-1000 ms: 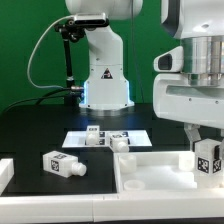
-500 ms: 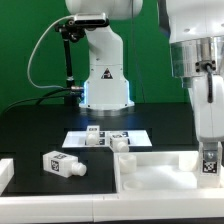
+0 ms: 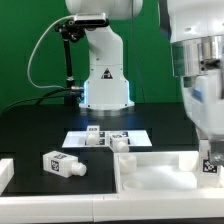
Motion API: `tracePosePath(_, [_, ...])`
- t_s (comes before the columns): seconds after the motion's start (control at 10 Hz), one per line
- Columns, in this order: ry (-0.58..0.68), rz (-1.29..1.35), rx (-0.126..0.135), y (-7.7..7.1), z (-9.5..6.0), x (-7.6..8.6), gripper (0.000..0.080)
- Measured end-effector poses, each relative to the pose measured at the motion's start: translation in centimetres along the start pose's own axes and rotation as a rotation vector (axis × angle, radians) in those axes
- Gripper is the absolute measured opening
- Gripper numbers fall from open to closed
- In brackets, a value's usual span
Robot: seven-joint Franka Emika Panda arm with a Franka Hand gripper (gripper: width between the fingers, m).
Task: Assemble one leg
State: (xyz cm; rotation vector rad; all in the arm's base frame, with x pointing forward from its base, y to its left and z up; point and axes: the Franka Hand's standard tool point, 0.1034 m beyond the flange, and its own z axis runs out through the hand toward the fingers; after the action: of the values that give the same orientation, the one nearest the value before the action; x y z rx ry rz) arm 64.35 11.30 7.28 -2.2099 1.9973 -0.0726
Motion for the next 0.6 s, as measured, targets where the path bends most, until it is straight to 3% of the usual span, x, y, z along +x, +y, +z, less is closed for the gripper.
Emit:
tracePosePath(0.4, [-0.005, -0.269, -0.008, 0.08, 0.02, -0.08, 0.0649])
tracePosePath(0.6, [0.022, -0.651, -0.034, -0.13, -0.28, 0.16, 0.0649])
